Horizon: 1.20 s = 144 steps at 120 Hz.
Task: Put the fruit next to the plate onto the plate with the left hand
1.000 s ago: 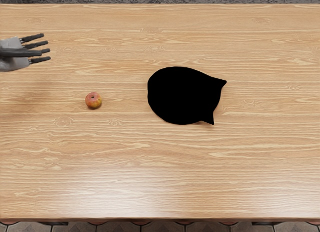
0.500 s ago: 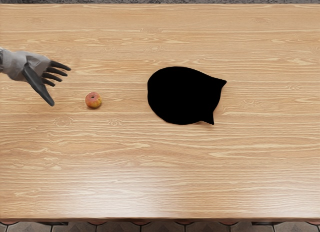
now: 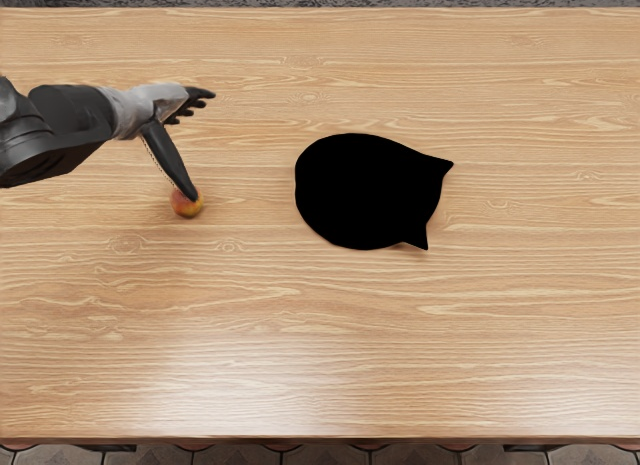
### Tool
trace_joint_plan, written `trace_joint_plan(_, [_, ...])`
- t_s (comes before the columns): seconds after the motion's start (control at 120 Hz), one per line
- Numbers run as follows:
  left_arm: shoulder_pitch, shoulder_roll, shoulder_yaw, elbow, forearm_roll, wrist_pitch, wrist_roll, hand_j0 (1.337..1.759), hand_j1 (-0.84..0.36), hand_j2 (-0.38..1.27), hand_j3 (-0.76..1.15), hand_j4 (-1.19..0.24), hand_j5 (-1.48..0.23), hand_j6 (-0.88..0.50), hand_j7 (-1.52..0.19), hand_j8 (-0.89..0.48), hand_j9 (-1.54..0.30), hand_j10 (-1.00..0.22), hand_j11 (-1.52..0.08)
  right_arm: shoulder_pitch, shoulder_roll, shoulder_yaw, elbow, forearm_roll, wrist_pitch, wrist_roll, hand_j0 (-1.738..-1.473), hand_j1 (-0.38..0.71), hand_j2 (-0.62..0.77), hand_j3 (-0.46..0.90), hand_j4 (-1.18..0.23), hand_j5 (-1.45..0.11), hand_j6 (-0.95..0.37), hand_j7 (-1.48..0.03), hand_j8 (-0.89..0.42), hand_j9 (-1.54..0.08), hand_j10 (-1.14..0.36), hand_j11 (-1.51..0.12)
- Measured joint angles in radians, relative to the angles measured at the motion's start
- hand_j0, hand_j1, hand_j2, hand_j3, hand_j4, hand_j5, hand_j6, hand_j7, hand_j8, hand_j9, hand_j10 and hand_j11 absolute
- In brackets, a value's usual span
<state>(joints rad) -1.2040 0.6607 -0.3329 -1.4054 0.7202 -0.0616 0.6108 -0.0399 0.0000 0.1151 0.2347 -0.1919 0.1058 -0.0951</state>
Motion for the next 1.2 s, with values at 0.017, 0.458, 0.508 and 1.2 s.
trace_joint_plan(0.017, [0.002, -0.008, 0.002, -0.001, 0.004, 0.006, 0.0, 1.658, 0.33, 0.0, 0.0, -0.02, -0.02, -0.02, -0.02, -0.02, -0.02, -0.02, -0.02, 0.0, 0.0, 0.0, 0.0, 0.0, 0.0, 0.0, -1.658, -0.33, 0.0, 0.0, -0.02, -0.02, -0.02, -0.02, -0.02, -0.02, -0.02, -0.02])
trace_joint_plan(0.458, [-0.003, -0.061, 0.215, -0.004, 0.233, 0.217, 0.0, 1.658, 0.34, 0.0, 0.0, -0.01, -0.01, -0.01, -0.01, -0.01, -0.01, -0.01, -0.01, 0.0, 0.0, 0.0, 0.0, 0.0, 0.0, 0.0, -1.658, -0.33, 0.0, 0.0, -0.02, -0.02, -0.02, -0.02, -0.02, -0.02, -0.02, -0.02])
trace_joint_plan(0.508, [0.0, -0.062, 0.23, -0.004, 0.244, 0.223, 0.0, 1.658, 0.34, 0.0, 0.0, -0.01, -0.01, -0.01, -0.01, -0.01, -0.01, -0.01, -0.01, 0.0, 0.0, 0.0, 0.0, 0.0, 0.0, 0.0, -1.658, -0.33, 0.0, 0.0, -0.02, -0.02, -0.02, -0.02, -0.02, -0.02, -0.02, -0.02])
trace_joint_plan(1.2, [0.013, -0.263, 0.299, 0.284, 0.263, 0.24, 0.0, 1.658, 0.18, 0.03, 0.0, -0.14, -0.18, -0.15, -0.18, -0.15, -0.18, -0.14, -0.18, 0.0, 0.0, 0.0, 0.0, 0.0, 0.0, 0.0, -1.658, -0.33, 0.0, 0.0, -0.02, -0.02, -0.02, -0.02, -0.02, -0.02, -0.02, -0.02])
